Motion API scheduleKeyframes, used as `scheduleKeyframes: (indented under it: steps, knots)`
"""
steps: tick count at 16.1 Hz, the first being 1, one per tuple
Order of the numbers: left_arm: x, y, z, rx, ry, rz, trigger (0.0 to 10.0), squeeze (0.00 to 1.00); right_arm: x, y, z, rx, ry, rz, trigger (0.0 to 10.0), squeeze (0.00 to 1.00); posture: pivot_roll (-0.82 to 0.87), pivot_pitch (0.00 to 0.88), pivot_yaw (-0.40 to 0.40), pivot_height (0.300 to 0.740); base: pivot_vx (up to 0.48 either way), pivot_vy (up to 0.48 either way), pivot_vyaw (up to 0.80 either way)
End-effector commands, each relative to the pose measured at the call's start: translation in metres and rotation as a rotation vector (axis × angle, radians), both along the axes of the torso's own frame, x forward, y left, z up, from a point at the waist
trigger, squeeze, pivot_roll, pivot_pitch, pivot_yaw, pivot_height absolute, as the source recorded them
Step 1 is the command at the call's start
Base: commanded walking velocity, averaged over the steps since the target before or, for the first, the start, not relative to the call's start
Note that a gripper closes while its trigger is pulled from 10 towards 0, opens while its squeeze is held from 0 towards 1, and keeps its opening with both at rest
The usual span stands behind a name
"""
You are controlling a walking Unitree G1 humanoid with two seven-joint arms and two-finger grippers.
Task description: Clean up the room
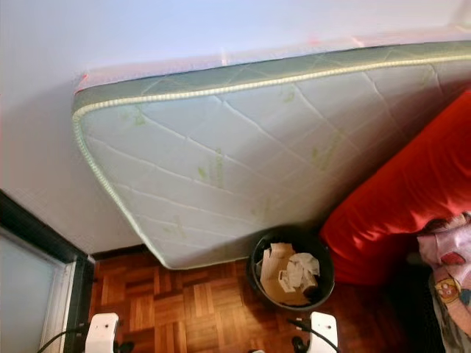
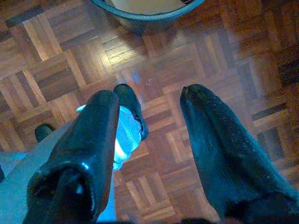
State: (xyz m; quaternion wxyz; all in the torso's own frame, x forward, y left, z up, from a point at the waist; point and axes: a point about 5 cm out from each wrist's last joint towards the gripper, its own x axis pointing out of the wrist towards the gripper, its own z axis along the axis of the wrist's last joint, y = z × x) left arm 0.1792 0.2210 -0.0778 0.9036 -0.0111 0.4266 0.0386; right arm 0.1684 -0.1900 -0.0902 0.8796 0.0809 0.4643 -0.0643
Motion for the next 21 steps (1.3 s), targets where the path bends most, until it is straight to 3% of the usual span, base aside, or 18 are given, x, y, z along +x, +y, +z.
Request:
scheduleKeyframes:
  steps: [1,5,14,17,21]
  knots:
    - [-0.068,-0.0007,-0.0268,-0.006,0.207,0.063,10.0,0.0,0.0207,0.0128,0.007,0.138,-0.035,-0.306,10.0,0.0,0.01,0.014,-0.016,0.74,0.0,0.0,-0.76]
    - [-0.0689,-0.0021,-0.0274,-0.001,0.213,0.06,10.0,0.0,0.0181,0.0114,0.0058,0.152,-0.028,-0.366,10.0,0.0,0.0,0.0,-0.035,0.74,0.0,-0.083,-0.76]
    - [-0.0675,-0.0038,-0.0272,-0.002,0.204,0.052,10.0,0.0,0.0195,0.0096,0.0067,0.15,-0.039,-0.341,10.0,0.0,0.01,0.0,-0.052,0.74,0.0,-0.037,-0.76]
    - [-0.0662,-0.0035,-0.0268,-0.009,0.197,0.075,10.0,0.0,0.0215,0.0085,0.0079,0.141,-0.046,-0.359,10.0,0.0,0.01,0.007,-0.053,0.74,0.0,-0.356,-0.76]
    - [-0.0658,-0.0036,-0.0268,-0.015,0.196,0.09,10.0,0.0,0.0232,0.0074,0.009,0.128,-0.055,-0.355,10.0,0.0,0.01,0.018,-0.056,0.74,0.0,-0.353,0.0]
